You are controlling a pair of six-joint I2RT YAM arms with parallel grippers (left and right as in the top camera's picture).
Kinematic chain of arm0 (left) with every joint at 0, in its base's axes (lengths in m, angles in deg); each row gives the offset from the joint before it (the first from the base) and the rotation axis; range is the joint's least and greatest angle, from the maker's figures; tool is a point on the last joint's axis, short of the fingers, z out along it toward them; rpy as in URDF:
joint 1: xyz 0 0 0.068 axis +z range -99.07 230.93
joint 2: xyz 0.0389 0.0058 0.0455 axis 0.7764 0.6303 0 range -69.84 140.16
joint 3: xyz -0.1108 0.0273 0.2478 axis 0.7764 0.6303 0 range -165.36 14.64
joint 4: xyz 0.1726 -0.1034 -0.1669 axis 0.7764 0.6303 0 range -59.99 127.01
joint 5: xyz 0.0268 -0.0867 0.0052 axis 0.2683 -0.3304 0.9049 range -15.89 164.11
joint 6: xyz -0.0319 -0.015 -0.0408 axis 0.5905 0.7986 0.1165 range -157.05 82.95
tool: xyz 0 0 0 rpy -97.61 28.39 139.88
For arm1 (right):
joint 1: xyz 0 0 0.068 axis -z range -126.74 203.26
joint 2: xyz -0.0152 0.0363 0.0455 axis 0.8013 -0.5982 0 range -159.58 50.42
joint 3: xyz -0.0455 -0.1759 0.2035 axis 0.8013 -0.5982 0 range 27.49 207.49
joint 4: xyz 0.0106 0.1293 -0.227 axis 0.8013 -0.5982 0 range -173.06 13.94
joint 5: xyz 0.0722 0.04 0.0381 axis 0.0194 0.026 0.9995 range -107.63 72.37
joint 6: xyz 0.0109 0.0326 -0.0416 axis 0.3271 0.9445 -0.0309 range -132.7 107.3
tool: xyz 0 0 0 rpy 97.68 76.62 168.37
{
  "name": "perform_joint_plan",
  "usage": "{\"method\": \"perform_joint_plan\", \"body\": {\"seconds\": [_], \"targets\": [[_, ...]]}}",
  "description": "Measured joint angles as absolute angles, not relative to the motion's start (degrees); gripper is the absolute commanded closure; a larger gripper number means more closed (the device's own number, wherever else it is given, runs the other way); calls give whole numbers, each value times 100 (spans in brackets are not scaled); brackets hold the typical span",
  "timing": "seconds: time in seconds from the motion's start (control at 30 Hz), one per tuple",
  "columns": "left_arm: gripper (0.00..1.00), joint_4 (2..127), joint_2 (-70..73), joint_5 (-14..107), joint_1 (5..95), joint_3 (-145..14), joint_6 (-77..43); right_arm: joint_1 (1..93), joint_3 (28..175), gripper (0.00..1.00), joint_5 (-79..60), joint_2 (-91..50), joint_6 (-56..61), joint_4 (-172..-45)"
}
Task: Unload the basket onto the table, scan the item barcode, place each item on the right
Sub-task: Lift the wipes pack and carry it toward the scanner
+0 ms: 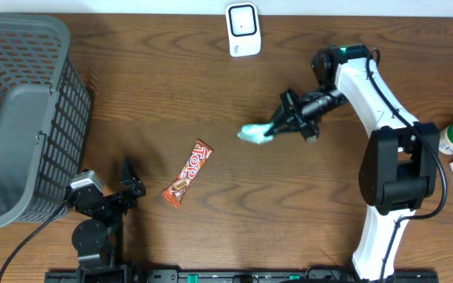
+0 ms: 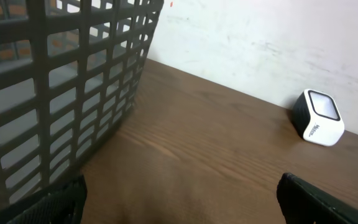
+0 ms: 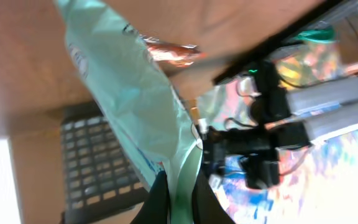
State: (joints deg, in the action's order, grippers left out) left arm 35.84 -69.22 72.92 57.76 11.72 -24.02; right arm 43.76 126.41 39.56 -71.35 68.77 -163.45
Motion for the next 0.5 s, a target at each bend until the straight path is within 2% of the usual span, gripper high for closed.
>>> {"method": "perform_joint_plan", "body": {"seconds": [0.13, 0.3, 0.5], "targets": [[2, 3584, -6922, 7292, 5776, 1172, -2402, 4372, 12632, 99, 3335, -7135, 6449, -17307], [2, 3582, -6922, 7292, 5776, 1172, -2402, 4372, 12632, 99, 2780, -7135, 6320, -17335], [2, 3584, -6922, 7292, 5776, 1172, -2402, 4372, 12632, 99, 2520, -7135, 7135, -17331]]}}
